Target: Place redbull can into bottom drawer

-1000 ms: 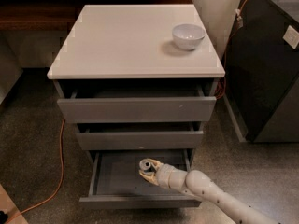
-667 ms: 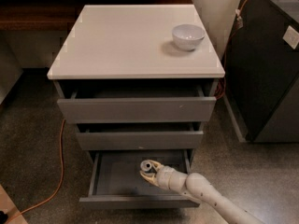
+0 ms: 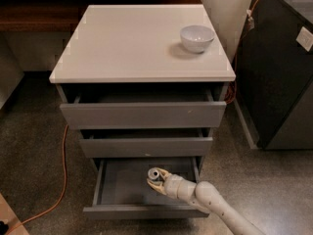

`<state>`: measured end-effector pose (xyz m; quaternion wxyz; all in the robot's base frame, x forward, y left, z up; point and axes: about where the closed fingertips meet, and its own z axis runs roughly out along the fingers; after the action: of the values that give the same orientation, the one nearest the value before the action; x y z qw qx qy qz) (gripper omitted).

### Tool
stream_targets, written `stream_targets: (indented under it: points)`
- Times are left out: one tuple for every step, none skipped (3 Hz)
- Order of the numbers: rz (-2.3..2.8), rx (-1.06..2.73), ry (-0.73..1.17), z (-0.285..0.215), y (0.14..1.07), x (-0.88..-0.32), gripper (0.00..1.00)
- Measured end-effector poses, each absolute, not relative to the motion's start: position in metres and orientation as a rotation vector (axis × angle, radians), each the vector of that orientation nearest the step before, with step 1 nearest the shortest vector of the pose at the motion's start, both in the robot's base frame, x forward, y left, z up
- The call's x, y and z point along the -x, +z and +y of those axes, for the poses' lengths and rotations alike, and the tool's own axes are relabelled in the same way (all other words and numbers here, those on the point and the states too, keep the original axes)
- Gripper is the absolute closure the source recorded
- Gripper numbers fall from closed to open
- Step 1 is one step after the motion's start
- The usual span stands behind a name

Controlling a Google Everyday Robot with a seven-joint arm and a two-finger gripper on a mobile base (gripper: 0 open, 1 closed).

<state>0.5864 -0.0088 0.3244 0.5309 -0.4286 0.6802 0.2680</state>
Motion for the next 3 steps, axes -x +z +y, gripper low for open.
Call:
stream_targets:
  points:
    - [1.628, 1.025, 0.659, -0.01, 0.308, -0.592, 1.0]
    - [1.621, 1.031, 0.71, -0.008, 0.284, -0.604, 1.0]
    - [1.597, 1.044, 0.773, 0.0, 0.266, -0.617, 1.0]
